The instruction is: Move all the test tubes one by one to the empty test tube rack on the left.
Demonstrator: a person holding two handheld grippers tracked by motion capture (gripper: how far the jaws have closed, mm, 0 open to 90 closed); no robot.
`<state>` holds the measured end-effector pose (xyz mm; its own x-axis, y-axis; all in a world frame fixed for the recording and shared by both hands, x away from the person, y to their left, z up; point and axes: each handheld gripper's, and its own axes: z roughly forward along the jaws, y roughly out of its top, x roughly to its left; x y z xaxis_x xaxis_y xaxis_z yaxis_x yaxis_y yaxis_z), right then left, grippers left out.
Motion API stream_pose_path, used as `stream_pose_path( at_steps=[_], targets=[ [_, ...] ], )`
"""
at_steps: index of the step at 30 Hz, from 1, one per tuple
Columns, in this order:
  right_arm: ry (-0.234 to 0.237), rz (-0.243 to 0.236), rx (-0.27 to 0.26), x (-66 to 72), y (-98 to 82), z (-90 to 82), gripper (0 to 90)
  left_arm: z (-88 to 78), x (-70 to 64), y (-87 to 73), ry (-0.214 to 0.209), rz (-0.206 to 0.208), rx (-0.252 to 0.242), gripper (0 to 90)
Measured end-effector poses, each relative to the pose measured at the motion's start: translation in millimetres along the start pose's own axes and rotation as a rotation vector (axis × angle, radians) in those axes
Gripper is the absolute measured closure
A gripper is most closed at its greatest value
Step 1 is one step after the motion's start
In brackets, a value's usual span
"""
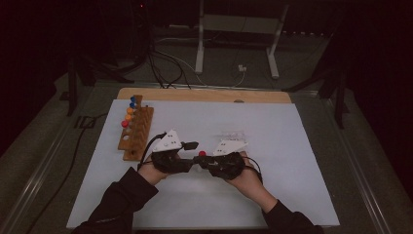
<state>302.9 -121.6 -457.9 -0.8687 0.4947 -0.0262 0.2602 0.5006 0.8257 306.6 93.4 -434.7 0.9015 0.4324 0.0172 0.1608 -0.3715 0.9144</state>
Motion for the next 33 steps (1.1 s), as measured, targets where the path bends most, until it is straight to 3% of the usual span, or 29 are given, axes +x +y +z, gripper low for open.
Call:
stream_pose_path(
  at_steps=[6,15,23,30,33],
  targets=[
    [-0.003,0.012,-0.006,-1.6,0.5,-2.1,75.2,4.9,-1.9,0.5,-0.005,0.02,0.002,70.3],
    [0.004,0.023,-0.032,-2.8,1.9,-5.7,72.2,1.0,0.2,5.6,0.0,0.021,-0.005,71.7],
    [-0.018,0.041,-0.072,-3.9,2.1,-12.1,47.4,-18.2,10.8,10.3,0.06,0.005,-0.025,71.8],
    [-0.064,0.054,-0.084,-0.4,3.5,-13.2,14.7,-37.9,20.2,13.6,0.119,-0.004,-0.033,71.8],
    [-0.068,0.065,-0.09,0.0,4.1,-13.5,8.4,-46.8,24.4,15.0,0.142,-0.01,-0.042,71.8]
  ],
)
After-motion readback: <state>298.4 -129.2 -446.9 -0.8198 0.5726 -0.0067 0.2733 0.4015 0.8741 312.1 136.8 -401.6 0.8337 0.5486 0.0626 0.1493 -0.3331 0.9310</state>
